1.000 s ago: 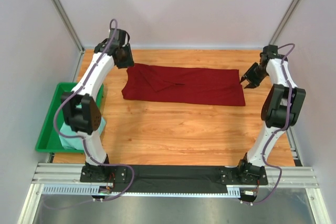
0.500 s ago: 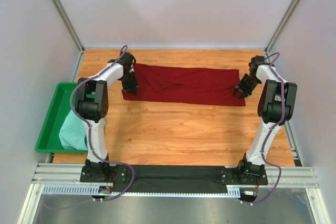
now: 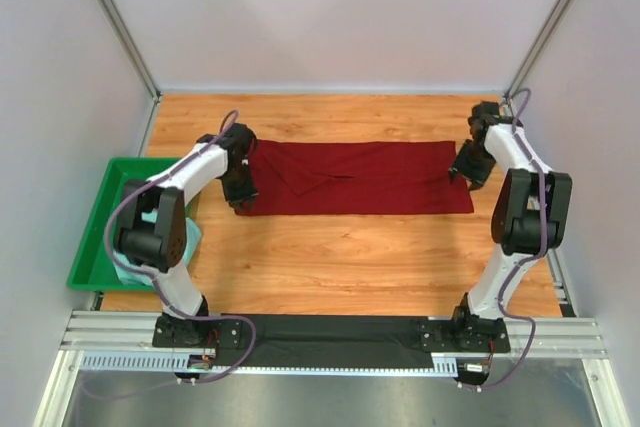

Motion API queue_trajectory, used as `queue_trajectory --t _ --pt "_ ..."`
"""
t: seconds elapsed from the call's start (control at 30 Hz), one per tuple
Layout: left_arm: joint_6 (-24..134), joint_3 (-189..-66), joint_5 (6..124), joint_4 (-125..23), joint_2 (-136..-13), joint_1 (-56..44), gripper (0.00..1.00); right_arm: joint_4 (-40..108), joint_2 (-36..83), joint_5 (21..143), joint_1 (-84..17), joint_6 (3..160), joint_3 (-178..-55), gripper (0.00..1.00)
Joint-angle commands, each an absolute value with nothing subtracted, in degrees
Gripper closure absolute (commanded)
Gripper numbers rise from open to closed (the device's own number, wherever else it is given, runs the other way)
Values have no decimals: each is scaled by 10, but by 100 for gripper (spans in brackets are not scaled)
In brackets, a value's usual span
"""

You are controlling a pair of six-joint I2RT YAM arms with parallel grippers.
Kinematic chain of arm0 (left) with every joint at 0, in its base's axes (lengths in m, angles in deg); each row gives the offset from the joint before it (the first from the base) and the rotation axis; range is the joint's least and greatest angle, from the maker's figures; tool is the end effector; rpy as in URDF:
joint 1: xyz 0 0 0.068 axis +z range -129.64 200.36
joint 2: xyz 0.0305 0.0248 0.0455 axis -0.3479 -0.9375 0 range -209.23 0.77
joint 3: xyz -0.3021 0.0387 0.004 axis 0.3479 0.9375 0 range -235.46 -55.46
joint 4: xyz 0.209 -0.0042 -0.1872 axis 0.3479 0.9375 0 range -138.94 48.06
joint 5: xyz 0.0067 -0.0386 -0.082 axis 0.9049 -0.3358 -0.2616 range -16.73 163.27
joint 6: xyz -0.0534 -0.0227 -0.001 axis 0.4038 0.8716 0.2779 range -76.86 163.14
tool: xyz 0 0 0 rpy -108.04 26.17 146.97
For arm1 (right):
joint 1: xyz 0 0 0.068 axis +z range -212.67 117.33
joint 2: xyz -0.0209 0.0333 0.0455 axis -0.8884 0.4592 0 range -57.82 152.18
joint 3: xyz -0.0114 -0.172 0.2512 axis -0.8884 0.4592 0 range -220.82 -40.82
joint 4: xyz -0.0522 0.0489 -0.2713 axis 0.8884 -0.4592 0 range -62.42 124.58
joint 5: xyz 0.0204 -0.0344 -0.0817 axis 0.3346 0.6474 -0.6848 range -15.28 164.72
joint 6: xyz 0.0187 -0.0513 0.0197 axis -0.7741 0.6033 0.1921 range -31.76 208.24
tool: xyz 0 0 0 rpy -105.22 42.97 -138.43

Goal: Fold and stack the t-shirts
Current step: Fold the tshirt

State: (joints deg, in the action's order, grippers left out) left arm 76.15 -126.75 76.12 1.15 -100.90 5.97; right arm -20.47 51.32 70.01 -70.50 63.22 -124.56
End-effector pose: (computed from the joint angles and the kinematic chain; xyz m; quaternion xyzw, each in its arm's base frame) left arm 0.3477 -0.0871 0.2077 -0.1633 0.9828 -0.0107 0.0861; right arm 0.3977 -0.0583 0.2203 0.2848 0.9541 -0.0280 0.0884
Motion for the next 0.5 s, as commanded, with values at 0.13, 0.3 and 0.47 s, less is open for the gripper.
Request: queue_trajectory --t 0.13,0.3,0.47 --pt "758 -1261 760 12 -805 38 69 -22 398 832 -419 506 -1223 50" --pt "750 -1167 754 -63 -664 38 71 170 448 808 -303 387 -1162 52" --pt "760 -1133 706 -60 -630 38 71 148 559 788 -248 380 -1249 54"
